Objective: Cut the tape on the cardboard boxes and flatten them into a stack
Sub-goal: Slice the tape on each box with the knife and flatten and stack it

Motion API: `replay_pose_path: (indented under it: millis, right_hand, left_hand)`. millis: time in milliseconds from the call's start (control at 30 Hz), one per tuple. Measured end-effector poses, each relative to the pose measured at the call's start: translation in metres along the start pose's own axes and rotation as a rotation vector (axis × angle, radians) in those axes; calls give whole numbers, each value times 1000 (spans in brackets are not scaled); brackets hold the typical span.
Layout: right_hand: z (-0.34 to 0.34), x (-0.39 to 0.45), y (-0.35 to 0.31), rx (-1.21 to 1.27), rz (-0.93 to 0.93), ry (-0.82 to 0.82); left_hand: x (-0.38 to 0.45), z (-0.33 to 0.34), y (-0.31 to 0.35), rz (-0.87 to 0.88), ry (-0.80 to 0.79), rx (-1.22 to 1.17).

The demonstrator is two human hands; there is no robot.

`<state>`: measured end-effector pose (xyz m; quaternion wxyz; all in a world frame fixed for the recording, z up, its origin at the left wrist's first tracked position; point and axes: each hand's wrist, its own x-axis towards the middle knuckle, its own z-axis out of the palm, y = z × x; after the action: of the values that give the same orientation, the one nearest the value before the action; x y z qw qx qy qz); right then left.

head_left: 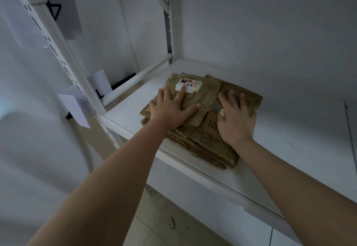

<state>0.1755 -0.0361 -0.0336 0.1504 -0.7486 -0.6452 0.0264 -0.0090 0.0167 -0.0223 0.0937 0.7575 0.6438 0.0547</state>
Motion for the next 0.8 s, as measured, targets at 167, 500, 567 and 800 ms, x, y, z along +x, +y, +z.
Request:
replay_pose_path:
  millis: [167,500,567,800]
  right_hand:
    - [-2,2,0,-1,-13,16]
    - [9,-2,3,81,2,76]
    - [4,3,5,143,-4,0]
    - [-33,9,17,289,-57,-283]
  left_hand:
    - [3,-1,-1,5,1,-20]
    - [3,14,-4,-2,68,-5]
    - [1,10,-3,-7,35,-7]
    - [-5,-22,8,-25,-36,248]
